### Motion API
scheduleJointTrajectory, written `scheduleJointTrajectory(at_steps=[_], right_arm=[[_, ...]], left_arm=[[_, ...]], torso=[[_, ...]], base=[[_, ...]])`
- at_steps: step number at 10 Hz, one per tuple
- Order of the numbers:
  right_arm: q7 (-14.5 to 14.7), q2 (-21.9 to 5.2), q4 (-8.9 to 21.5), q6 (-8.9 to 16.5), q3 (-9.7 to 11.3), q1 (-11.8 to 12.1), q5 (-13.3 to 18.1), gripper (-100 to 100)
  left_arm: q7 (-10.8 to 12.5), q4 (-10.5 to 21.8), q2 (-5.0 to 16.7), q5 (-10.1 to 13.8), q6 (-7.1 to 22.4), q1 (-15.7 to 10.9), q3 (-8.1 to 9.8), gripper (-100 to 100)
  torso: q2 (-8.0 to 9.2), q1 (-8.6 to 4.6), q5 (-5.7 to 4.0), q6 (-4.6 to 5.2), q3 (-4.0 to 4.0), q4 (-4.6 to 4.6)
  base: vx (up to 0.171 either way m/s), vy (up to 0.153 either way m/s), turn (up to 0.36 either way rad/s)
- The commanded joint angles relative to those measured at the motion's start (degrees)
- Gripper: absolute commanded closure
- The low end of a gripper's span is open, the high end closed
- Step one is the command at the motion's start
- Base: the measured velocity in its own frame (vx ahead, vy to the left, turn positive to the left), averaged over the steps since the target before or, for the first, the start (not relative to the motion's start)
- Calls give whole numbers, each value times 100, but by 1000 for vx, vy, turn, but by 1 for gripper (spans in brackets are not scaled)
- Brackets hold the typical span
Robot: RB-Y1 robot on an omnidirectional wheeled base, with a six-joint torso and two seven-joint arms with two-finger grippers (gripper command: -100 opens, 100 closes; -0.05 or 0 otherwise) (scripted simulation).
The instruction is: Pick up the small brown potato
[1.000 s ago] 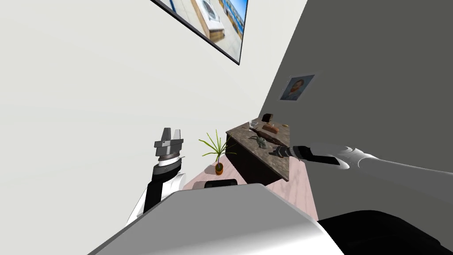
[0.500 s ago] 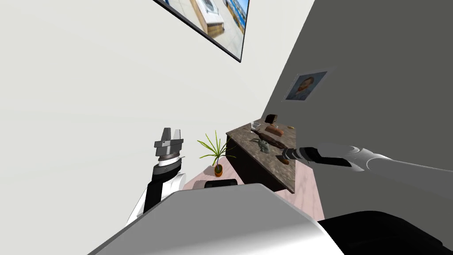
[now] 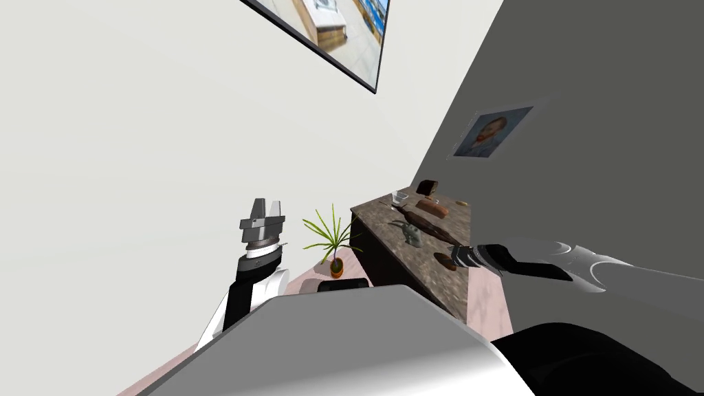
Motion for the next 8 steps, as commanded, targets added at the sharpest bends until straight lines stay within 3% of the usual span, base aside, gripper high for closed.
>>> scheduleJointTrajectory(at_steps=[1, 3, 5, 6, 7, 8], right_arm=[[-62, 168, 186, -104, 156, -149, 265, -100], [-12, 428, 191, -105, 420, 88, 368, -100], [15, 494, 300, -177, 417, 20, 419, -100], [21, 486, 284, -162, 416, 36, 406, 0], [81, 670, 357, -78, 457, 42, 455, -100], [106, 744, 385, -44, 473, 45, 474, -100]], left_arm=[[0, 0, 0, 0, 0, 0, 0, 0], [0, 0, 0, 0, 0, 0, 0, 0], [0, 0, -1, 0, 0, 0, 0, 0], [0, 0, -1, 0, 0, 0, -1, 0], [0, 0, -1, 0, 0, -1, -1, 0], [0, 0, -1, 0, 0, -1, -1, 0]], torso=[[0, 0, 0, 0, 0, 0], [6, 11, 1, 2, 3, 1], [8, 22, 5, 0, 4, 2], [17, 42, 10, 0, 9, 4], [24, 53, 13, 0, 14, 6], [23, 57, 13, -2, 13, 6]], base=[[71, -121, 37], [69, -111, 48], [37, -56, 9], [4, -7, 2], [18, -2, 77], [32, -2, 82]])
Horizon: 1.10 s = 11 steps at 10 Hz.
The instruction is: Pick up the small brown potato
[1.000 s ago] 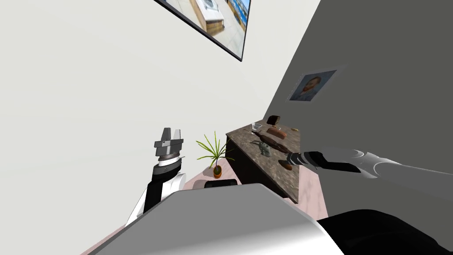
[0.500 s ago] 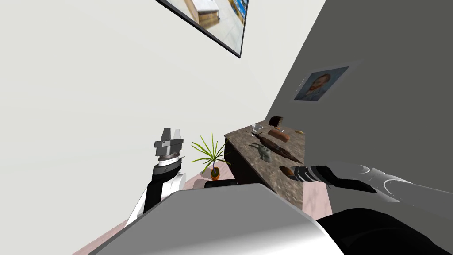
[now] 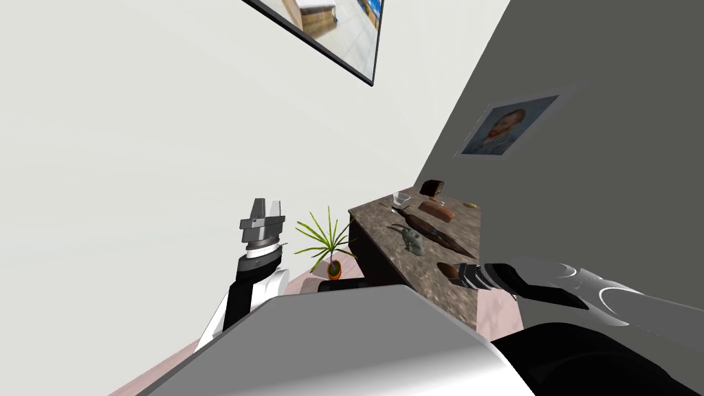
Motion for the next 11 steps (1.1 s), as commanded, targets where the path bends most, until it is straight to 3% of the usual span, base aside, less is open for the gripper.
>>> scheduleJointTrajectory(at_steps=[1, 2, 3, 7, 8, 9, 11], right_arm=[[82, 165, 65, 83, 27, 30, 26, -100], [16, 122, 36, 57, 45, -29, 62, -100], [18, 135, 38, 73, 51, -32, 69, 100], [18, 135, 35, 69, 51, -31, 68, 100], [18, 135, 35, 69, 51, -31, 68, 0], [8, -55, -19, -19, -21, 21, -31, 100], [-3, -116, -52, -28, -38, 32, -53, 100]], left_arm=[[0, 0, 0, 0, 0, 0, 0, 0], [0, 0, 0, 0, 0, 0, 0, 0], [0, 0, 0, 0, 0, 0, 0, 0], [0, 0, 0, 0, 0, 0, 0, 0], [0, 0, 0, 0, 0, 0, 0, 0], [0, 0, 0, 0, 0, 0, 0, 0], [0, 0, 0, 0, 0, 0, 0, 0]], torso=[[0, 0, 0, 0, 0, 0], [0, 1, 0, 0, 0, 0], [6, 1, 2, 1, 3, 1], [10, -1, 1, 1, 5, 3], [10, -1, 1, 1, 6, 3], [10, -1, 1, 1, 6, 3], [20, 4, 7, 9, 12, 5]], base=[[30, 0, 70], [2, -3, 13], [0, 0, 0], [0, 0, 0], [0, 0, 0], [-12, 4, -92], [-17, 0, -66]])
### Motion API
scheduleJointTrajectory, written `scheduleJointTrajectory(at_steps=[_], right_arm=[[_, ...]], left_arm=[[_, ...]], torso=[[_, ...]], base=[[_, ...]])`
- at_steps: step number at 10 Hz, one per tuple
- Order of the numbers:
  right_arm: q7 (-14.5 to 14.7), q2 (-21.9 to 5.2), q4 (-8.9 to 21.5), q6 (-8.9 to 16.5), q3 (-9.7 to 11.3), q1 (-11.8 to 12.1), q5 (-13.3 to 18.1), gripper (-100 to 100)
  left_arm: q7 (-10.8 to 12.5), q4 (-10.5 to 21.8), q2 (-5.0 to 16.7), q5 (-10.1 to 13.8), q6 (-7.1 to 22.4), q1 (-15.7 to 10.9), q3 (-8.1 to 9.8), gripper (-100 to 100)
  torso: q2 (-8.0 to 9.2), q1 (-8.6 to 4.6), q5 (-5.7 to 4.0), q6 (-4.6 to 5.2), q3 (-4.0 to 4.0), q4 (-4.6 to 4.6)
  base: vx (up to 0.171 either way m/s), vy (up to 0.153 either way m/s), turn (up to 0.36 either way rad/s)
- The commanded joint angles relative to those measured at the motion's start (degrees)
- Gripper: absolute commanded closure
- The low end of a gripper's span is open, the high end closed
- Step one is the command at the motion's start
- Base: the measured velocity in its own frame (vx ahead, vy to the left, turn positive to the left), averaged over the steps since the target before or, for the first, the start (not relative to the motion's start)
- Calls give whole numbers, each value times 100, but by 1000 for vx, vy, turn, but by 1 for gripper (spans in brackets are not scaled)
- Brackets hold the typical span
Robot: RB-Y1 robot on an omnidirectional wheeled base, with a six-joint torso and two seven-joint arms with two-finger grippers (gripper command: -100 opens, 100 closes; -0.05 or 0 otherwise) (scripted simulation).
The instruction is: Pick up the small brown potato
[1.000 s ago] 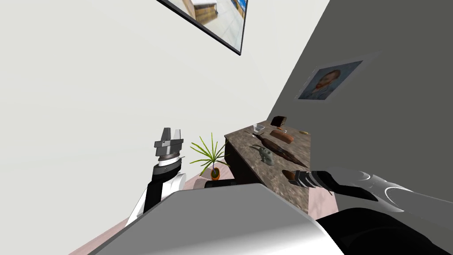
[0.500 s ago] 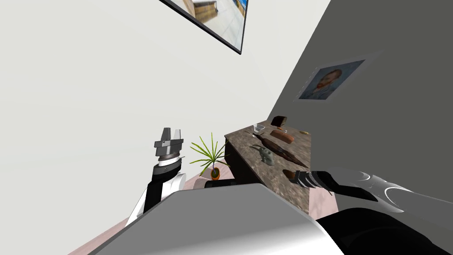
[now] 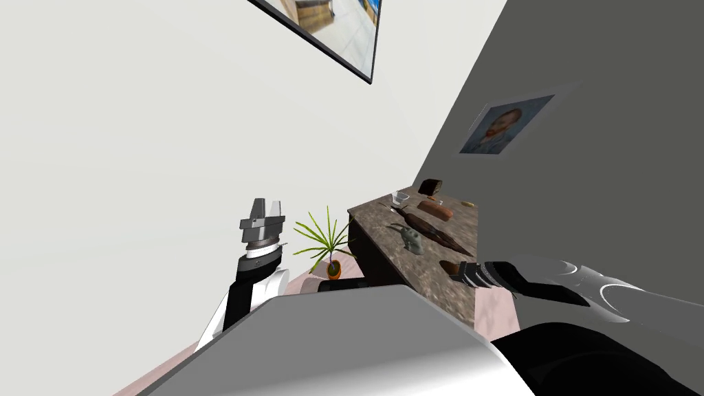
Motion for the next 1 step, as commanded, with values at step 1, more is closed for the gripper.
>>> scheduleJointTrajectory(at_steps=[1], right_arm=[[0, 0, 0, 0, 0, 0, 0, 0]], left_arm=[[0, 0, 0, 0, 0, 0, 0, 0]], torso=[[0, 0, 0, 0, 0, 0]], base=[[0, 0, 0]])
